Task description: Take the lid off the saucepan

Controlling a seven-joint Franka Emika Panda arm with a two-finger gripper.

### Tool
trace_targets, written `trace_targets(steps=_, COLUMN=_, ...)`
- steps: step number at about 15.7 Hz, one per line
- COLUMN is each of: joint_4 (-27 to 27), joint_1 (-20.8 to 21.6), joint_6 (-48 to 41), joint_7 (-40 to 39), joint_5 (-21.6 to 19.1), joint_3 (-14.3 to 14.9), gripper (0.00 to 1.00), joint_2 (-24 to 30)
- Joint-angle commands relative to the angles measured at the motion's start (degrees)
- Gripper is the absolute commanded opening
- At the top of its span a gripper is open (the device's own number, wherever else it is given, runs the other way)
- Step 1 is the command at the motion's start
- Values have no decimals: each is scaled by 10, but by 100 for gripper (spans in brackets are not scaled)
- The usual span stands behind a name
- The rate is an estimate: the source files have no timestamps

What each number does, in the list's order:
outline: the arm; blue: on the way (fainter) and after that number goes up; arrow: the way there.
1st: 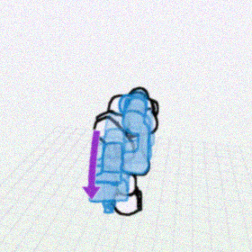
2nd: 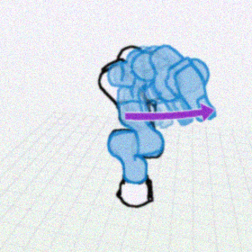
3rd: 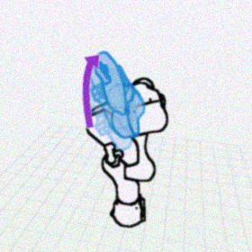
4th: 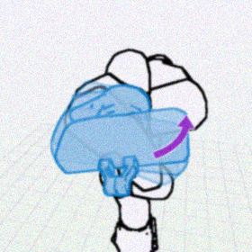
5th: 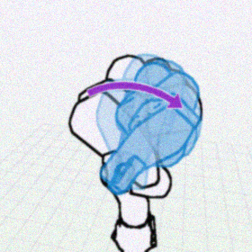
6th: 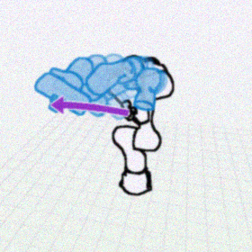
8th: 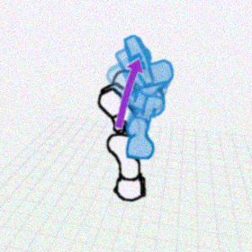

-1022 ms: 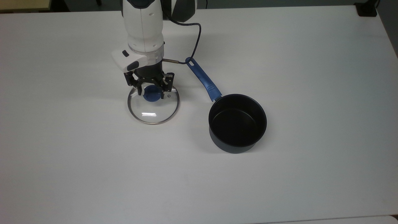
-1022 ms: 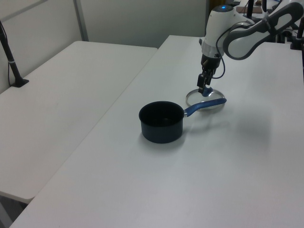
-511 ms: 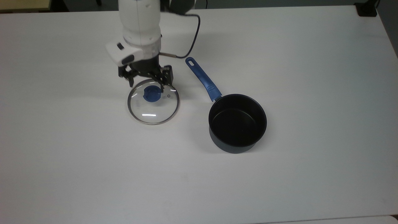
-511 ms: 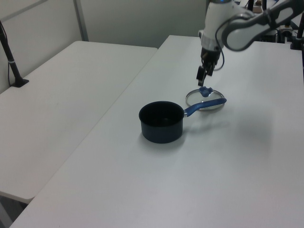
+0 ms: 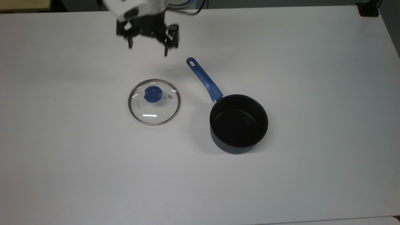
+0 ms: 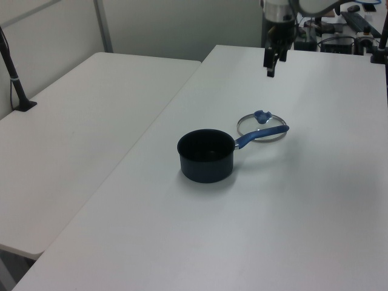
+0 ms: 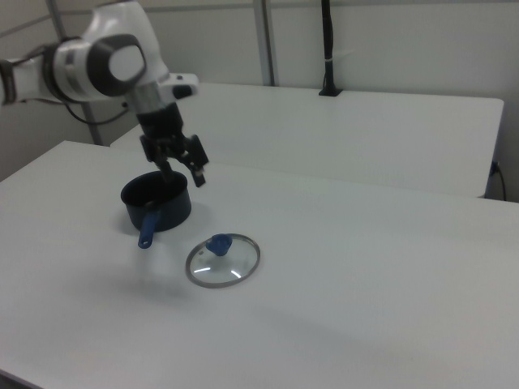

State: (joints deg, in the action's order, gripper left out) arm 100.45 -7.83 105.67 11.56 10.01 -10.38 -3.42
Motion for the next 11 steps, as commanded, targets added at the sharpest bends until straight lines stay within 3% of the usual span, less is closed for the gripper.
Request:
trace_targets(steps=1, joint_4=0, joint_1=102, joint_6=-25, joint_7=-7, joint_5=-46, joint_3=88, gripper=100, joint_2=29)
trace_targets(steps=4, joint_4=0, joint_1=163, joint_6=-37, joint_7=-8, joint_5=-76, joint_3=143, gripper=100, joint_2=35)
trace_targets(steps=10, joint_4=-5, joint_1=168, joint_6=-79, joint_7=-16, joint_5=-78, joint_3=152, gripper=100, joint_2=40)
trace_targets(steps=11, joint_4=-27, joint_1=169, joint_6=-99, joint_7=-18, joint_5=-78, joint_3=151, gripper=100, joint_2=39)
